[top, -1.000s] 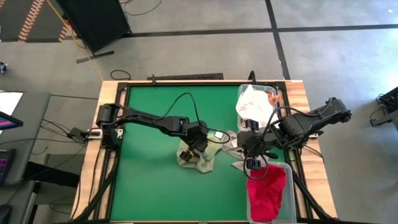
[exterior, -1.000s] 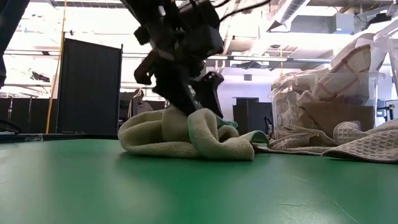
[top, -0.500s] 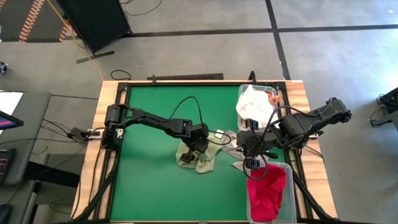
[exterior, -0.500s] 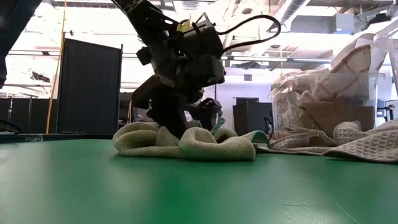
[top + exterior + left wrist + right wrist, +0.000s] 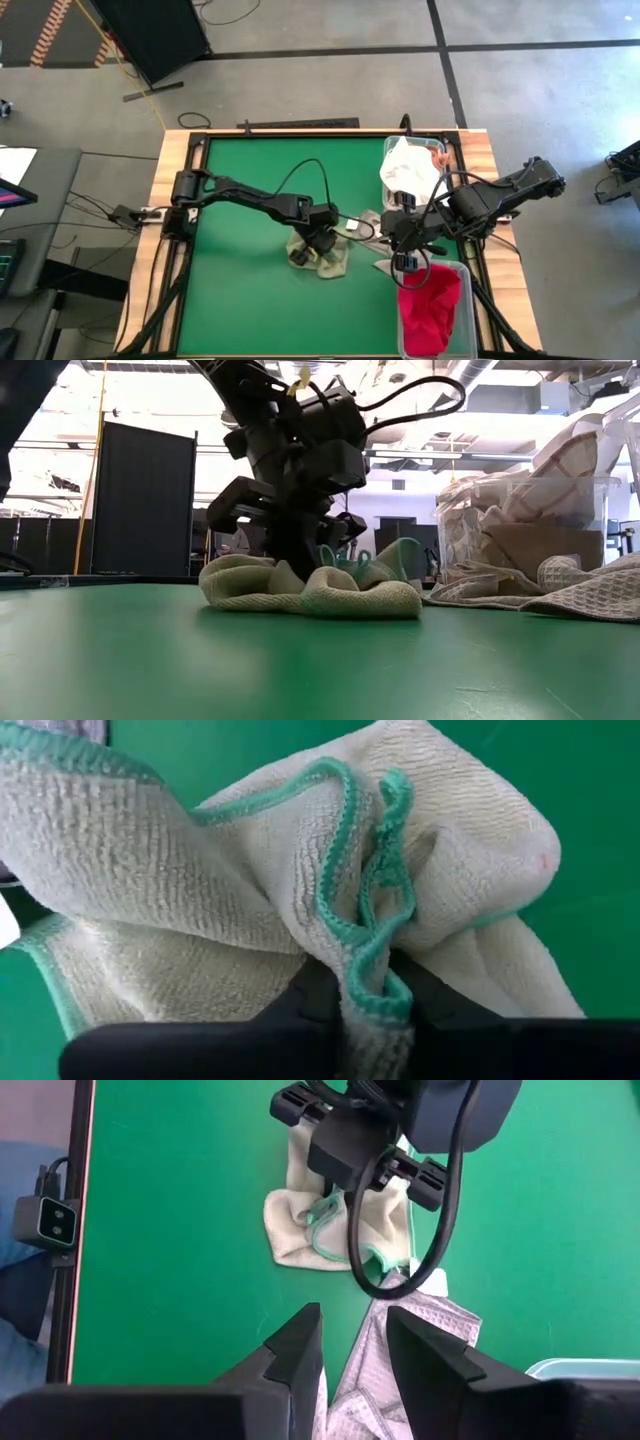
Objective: Sort towels by color in basket
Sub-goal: Put the green towel into the top transparent bin
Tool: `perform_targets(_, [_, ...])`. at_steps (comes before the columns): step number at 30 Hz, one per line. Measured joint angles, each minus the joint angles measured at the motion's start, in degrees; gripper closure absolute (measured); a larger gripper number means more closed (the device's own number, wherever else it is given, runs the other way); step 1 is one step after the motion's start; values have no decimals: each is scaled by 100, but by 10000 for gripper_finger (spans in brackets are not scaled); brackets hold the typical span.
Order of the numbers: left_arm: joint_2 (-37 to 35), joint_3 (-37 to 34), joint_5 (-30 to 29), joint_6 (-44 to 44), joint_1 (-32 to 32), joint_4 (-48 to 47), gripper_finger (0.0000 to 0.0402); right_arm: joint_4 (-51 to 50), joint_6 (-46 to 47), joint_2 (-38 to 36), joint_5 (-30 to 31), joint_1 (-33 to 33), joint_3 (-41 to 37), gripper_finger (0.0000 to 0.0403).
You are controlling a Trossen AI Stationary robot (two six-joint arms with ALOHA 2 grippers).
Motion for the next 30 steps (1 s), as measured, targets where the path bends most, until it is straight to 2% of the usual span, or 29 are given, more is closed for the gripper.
perform_targets(3, [6,232,-123,120,15,-150,365,-110,71,0,2,4,0,259])
perform_targets(6, [-32,516,-507,254,15,-268,365,-369,401,2,4,56,0,259])
perform_targets(11, [-103,1006,-1378,629,67,-487,365,-970,1296,2,2,313,0,259])
perform_targets(15, [-245,1494,-1777,783,215,-555,365,-1204,1988,2,2,669,-2,259])
perform_targets(27, [-446,3359,-1809,922,726,-823,365,-1288,3454,2,249,1672,-2,259])
perform_targets(30, [-448,3674,-1639,940,793,-309,365,-1287,3712,2,414,1840,-2,259])
